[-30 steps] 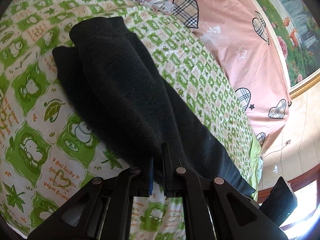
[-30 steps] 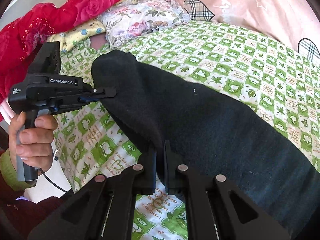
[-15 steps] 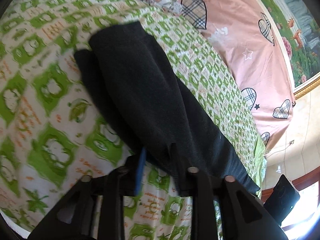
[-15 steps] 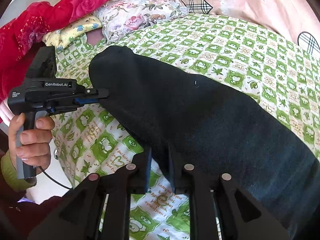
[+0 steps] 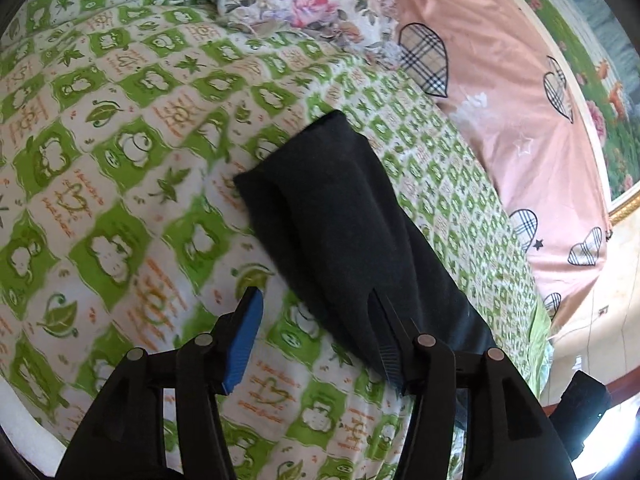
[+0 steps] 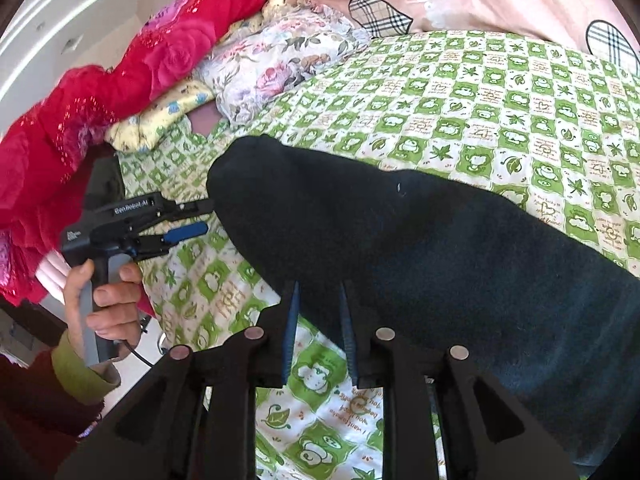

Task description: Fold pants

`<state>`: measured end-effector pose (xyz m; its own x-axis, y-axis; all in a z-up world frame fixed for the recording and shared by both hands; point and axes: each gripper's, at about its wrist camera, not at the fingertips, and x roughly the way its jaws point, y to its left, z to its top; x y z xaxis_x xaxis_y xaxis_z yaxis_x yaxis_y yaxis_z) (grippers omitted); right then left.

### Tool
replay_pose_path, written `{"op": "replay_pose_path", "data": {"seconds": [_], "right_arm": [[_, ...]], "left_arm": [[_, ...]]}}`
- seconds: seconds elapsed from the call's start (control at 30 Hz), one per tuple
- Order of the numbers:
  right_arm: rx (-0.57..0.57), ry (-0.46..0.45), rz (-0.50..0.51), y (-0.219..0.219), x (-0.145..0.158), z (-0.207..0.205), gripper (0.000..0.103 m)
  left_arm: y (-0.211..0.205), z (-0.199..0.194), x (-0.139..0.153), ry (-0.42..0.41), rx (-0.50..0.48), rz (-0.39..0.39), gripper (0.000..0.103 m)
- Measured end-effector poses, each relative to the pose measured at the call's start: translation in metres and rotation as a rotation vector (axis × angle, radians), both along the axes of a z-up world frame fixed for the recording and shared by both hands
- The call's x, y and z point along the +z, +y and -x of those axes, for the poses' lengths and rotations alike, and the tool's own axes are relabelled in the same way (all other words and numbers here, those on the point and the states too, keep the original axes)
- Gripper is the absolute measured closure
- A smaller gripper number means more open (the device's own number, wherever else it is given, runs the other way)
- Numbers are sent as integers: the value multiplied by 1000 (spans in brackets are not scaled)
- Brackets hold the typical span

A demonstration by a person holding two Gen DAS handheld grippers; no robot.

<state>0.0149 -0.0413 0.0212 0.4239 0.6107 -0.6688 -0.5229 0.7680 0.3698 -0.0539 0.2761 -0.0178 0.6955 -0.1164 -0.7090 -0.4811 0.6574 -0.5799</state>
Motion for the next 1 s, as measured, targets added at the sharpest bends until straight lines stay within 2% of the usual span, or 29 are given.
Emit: {"op": "replay_pose_path", "data": {"seconds": [0.07,0.23,0.4,0.5,0.8,0.9,1.0], "right_arm": [[-22,8,-19,-4,3,-11,81],[-82,30,-58,-14,11,-47,79],[-83,43,-39,-7,17,-89,68],[-60,58,-17,1,16,-116,62],[98,229,169,30,-29,-172,62],[152,272,187,38,-42,-180,62],[228,277,237,47,-42,-178,63]], "left_arm": [[7,-3,0,7,18,19,34],[16,-14,0,40,28,17,31],[24,-21,-6,66,43,26,31],[28,-23,-9,72,45,30,31],[32,-38,-13,74,25,-17,32],[31,-44,-15,77,16,-38,35],[31,-51,-17,84,13,-66,45]]}}
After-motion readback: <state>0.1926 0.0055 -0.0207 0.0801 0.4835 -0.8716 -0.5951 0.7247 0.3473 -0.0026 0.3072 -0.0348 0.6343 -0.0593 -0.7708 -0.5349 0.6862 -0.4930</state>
